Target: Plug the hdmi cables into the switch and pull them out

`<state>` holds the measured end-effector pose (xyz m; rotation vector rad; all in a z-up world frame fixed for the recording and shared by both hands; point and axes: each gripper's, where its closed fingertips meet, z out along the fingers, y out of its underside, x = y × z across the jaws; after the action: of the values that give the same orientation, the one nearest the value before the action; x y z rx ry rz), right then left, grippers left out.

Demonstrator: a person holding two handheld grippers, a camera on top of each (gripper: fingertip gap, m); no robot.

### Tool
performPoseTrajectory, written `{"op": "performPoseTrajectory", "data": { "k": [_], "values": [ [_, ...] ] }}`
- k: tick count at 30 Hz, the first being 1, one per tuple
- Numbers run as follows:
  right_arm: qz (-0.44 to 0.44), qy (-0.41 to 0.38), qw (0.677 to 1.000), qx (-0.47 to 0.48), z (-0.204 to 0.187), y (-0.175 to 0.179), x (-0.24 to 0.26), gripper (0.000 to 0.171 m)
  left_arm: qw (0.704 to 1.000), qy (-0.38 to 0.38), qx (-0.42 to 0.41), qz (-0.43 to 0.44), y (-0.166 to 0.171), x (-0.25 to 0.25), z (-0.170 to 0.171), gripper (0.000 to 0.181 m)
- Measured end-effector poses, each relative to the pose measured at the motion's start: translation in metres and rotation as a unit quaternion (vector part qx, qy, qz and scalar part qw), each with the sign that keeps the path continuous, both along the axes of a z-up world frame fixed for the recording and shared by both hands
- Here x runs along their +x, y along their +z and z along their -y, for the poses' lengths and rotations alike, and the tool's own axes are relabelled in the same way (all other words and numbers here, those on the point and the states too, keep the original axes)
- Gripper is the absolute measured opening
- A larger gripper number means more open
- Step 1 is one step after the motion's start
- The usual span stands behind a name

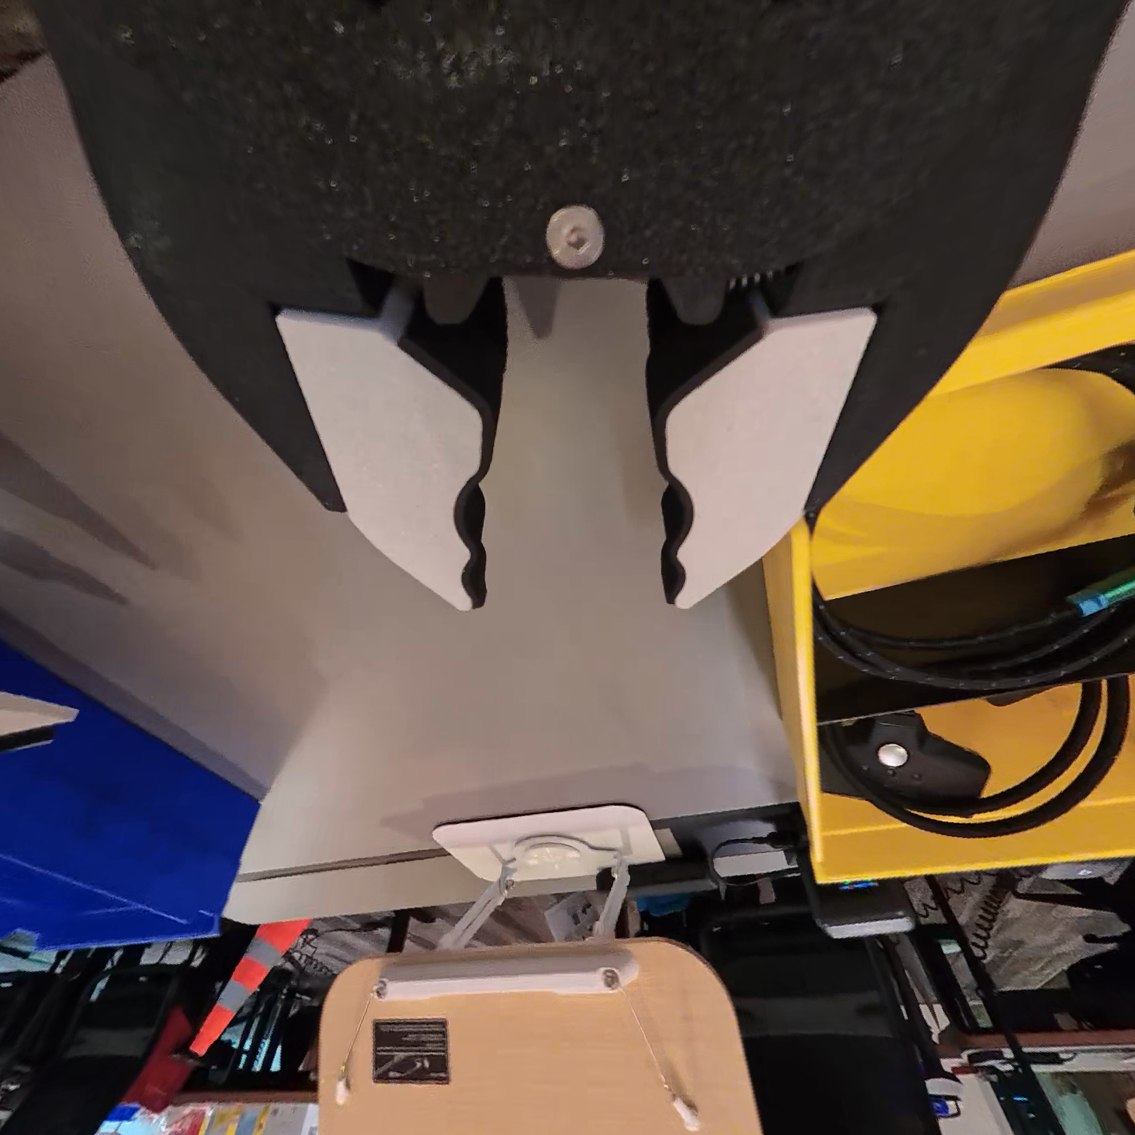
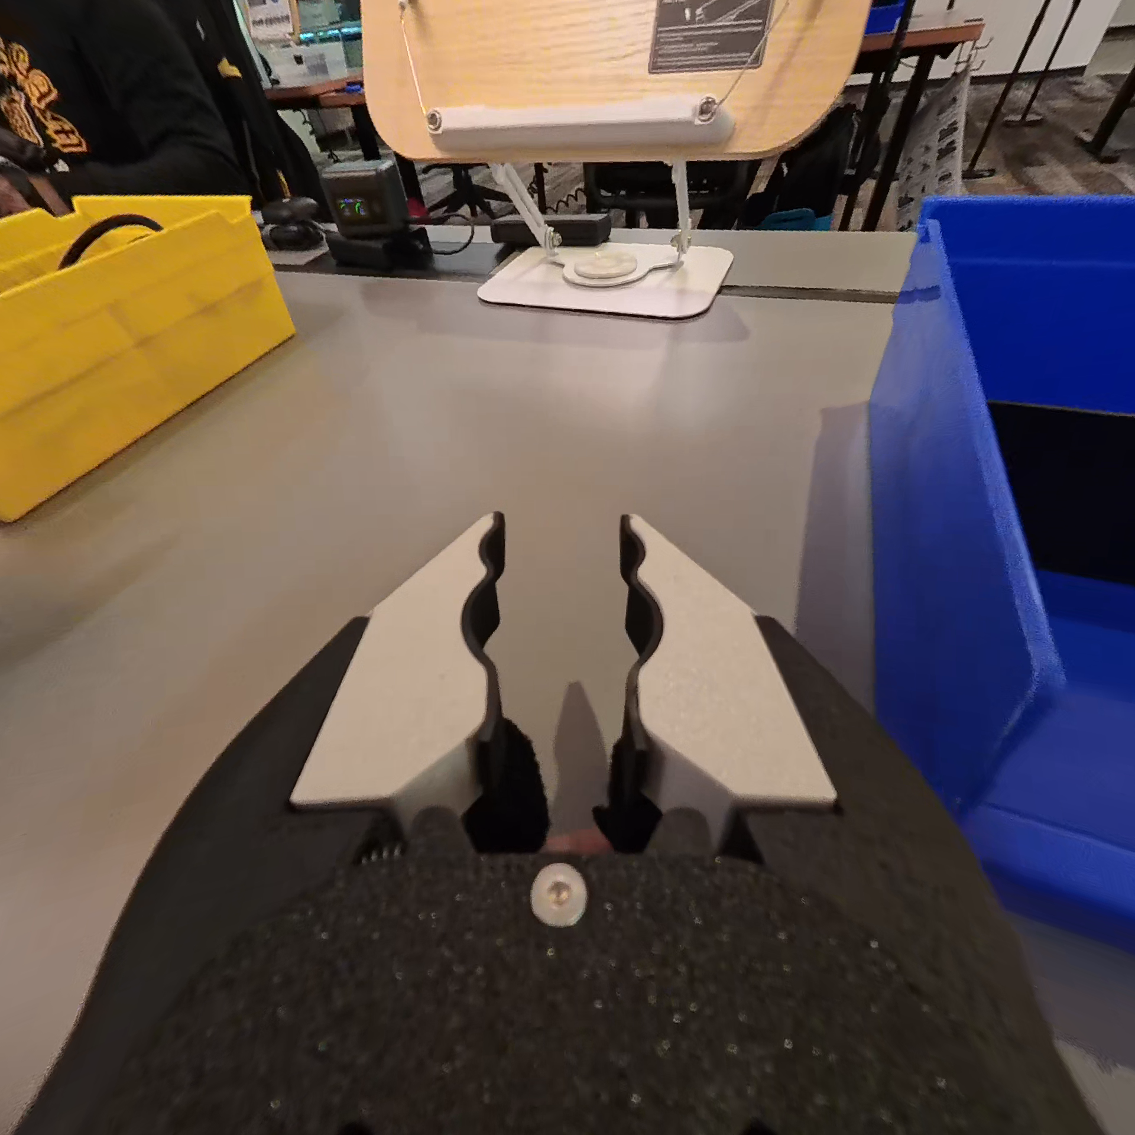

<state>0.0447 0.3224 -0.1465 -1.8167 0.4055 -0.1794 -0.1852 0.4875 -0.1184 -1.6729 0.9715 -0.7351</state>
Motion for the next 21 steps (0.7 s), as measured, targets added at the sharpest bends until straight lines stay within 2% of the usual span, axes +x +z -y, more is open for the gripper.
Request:
{"op": "performPoseTrajectory", "data": {
  "k": [3,5,8,13,17,21],
  "values": [
    [0.032,0.001,0.999,-0.008,0.003,0.002,0.000,0.037,1.000,0.002,-0.008,0.010,0.004,0.003,-0.005,0.054],
    [0.011,0.002,1.000,-0.009,0.010,-0.003,-0.002,0.037,1.000,0.005,-0.009,0.006,0.011,0.004,-0.011,0.052],
    [-0.001,-0.001,1.000,-0.003,0.024,-0.002,-0.006,0.037,0.998,0.052,0.014,-0.039,0.034,-0.008,-0.046,0.040],
    [0.018,-0.007,1.000,-0.004,0.047,0.000,-0.006,0.037,0.970,0.054,-0.018,-0.237,0.031,-0.017,-0.126,0.047],
    [0.004,-0.009,1.000,-0.004,0.051,-0.003,0.001,0.037,0.944,0.007,-0.064,-0.324,0.017,0.005,-0.175,0.041],
    [0.002,-0.007,1.000,-0.001,0.048,-0.002,0.003,0.038,0.905,-0.002,-0.107,-0.411,-0.009,0.020,-0.215,0.037]
  ]
}}
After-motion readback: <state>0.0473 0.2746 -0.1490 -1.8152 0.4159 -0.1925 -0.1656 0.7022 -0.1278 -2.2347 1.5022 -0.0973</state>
